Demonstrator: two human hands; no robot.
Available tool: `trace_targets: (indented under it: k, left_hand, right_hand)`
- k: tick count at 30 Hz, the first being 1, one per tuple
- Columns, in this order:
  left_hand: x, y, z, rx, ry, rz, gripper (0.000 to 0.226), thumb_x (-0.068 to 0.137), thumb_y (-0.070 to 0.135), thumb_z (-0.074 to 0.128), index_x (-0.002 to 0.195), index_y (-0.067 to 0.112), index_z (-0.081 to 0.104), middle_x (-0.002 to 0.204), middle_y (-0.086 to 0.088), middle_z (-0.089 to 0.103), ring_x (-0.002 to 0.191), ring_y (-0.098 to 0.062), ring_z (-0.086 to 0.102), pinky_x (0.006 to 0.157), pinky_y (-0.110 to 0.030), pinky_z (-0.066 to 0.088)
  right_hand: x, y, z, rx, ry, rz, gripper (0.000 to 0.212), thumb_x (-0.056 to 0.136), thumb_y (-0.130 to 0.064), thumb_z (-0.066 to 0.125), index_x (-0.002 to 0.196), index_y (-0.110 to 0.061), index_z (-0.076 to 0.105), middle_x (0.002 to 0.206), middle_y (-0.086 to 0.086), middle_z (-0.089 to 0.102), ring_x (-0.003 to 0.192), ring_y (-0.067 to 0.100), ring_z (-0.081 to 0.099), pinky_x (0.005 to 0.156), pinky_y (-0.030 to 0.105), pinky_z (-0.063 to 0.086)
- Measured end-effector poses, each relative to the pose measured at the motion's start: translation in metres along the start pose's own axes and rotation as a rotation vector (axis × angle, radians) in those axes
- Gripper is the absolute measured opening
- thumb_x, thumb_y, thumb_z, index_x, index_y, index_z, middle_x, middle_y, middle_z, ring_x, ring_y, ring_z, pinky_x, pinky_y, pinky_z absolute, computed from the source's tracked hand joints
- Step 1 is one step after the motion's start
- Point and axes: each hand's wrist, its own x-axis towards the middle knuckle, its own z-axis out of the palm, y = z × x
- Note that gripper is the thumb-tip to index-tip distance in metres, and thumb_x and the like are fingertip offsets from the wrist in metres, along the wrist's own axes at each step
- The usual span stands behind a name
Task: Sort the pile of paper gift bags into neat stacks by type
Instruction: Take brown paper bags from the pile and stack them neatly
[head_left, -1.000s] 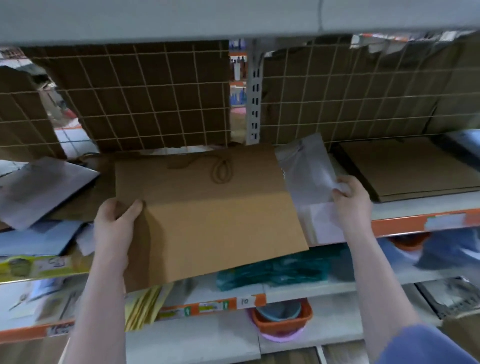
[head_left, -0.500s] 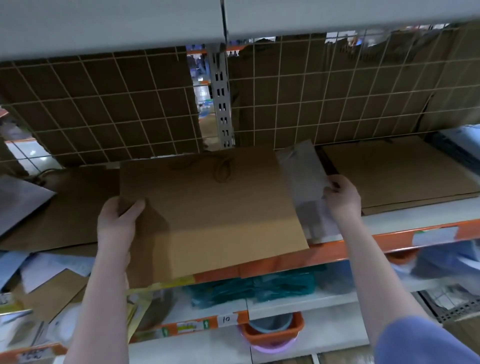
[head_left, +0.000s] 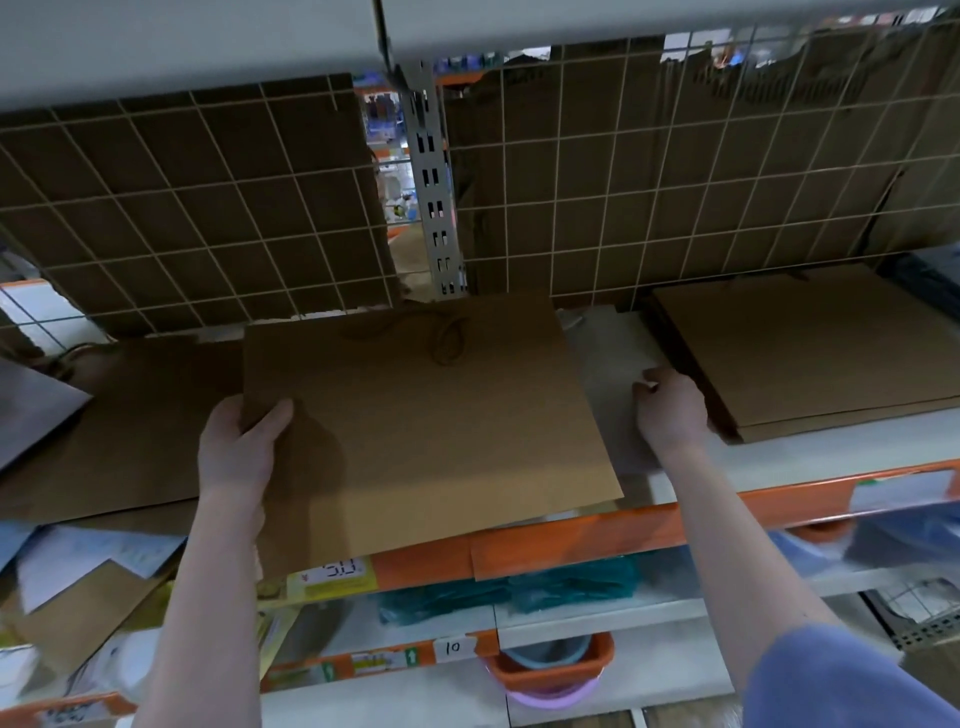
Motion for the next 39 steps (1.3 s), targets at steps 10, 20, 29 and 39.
trace_targets:
  k: [10,20,29,39]
  left_hand:
    - [-0.003,0.006,0.005,0.009,-0.079,0.028,0.035,0.091,0.022,0.058,0.125,0.015,0.051,0.112,-0.006,0.056,0.102,-0.028,0.055,0.088,-0.042,0.047]
    - [-0.013,0.011,0.034,-0.027,-0.208,0.076,0.036,0.091,0.021,0.058,0.126,0.016,0.051,0.112,-0.002,0.055,0.102,-0.022,0.054,0.084,-0.035,0.043]
    - [-0.053,0.028,0.111,-0.182,-0.283,0.022,0.046,0.090,0.021,0.061,0.133,0.021,0.047,0.120,-0.004,0.056,0.111,-0.023,0.053,0.091,-0.036,0.042]
    - [-0.135,0.043,0.245,-0.170,-0.083,0.027,0.060,0.086,0.026,0.065,0.141,0.019,0.042,0.142,-0.006,0.046,0.130,-0.026,0.044,0.109,-0.039,0.033]
  right_hand:
    - [-0.001,0.005,0.009,-0.177,0.028,-0.064,0.035,0.097,-0.019,0.044,0.127,-0.008,0.057,0.129,0.022,0.054,0.119,0.040,0.047,0.098,0.045,0.042]
    - [-0.049,-0.006,-0.033,0.411,0.049,0.014,0.035,0.098,-0.037,0.041,0.103,-0.011,0.063,0.081,0.004,0.063,0.073,0.019,0.059,0.070,0.037,0.048]
    - [-0.029,0.045,-0.084,0.319,-0.113,0.076,0.045,0.093,-0.039,0.052,0.131,-0.014,0.052,0.122,0.005,0.060,0.109,0.023,0.056,0.089,0.033,0.046]
    - [0.069,0.120,-0.184,0.306,-0.130,-0.039,0.034,0.089,-0.033,0.059,0.112,-0.008,0.060,0.100,0.007,0.061,0.098,0.026,0.058,0.085,0.038,0.047]
